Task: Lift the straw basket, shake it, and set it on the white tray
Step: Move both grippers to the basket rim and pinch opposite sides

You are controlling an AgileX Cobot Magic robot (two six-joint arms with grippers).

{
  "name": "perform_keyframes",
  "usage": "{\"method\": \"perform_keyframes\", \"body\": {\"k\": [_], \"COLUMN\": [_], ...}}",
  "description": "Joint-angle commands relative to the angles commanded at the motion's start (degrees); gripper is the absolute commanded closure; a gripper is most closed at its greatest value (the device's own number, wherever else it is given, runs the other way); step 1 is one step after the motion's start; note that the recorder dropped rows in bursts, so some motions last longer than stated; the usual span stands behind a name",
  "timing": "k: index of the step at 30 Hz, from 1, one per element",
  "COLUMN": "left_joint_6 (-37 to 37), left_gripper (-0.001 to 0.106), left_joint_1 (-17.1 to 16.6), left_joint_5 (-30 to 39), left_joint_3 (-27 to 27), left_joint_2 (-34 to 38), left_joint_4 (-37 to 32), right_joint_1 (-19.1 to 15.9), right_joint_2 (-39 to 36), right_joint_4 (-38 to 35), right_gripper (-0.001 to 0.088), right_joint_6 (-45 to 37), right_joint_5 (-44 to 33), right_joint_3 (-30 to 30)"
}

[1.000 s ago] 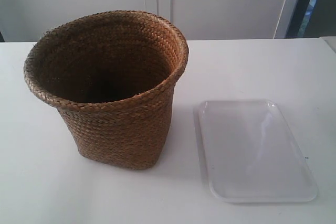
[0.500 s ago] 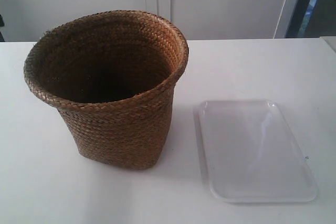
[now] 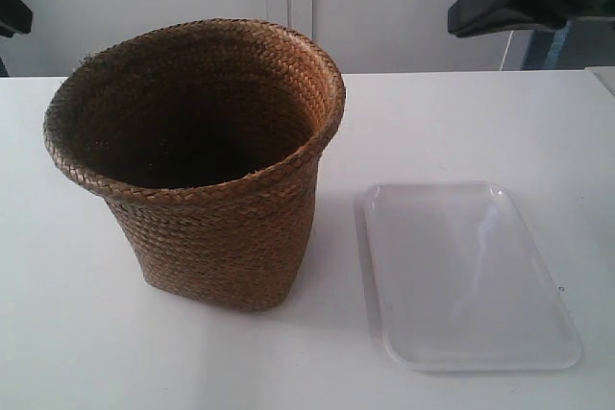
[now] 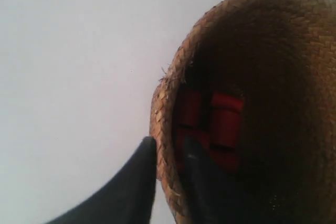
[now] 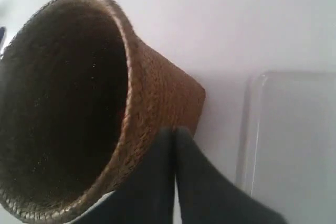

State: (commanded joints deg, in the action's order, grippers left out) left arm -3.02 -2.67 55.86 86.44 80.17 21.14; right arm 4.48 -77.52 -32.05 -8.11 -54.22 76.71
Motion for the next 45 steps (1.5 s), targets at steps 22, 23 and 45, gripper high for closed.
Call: {"method": "perform_keyframes", "body": {"k": [22,23,45], "left_joint_6": [-3.5,-3.5,-8.1], "left_gripper": [0.035,0.035,0.105], "left_joint_1": [0.0,0.0,0.0], "left_joint_5": [-0.6,-0.6,1.2], "left_joint_3": [0.0,0.0,0.0], "left_joint_2": [7.3,7.9,13.7], "left_joint_4": [2.8,2.8,14.1], "right_joint_1": [8.1,8.5,9.1], "right_joint_2": [-14.4,-15.0,-17.4], "right_joint_4": [-10.9,-10.9,-11.5], "right_gripper": [0.0180,0.0180,0.0868], "right_joint_6": [-3.0,-3.0,-5.4], "right_joint_5": [7.6,8.4,12.2], "right_joint_3": [0.0,0.0,0.0]}}
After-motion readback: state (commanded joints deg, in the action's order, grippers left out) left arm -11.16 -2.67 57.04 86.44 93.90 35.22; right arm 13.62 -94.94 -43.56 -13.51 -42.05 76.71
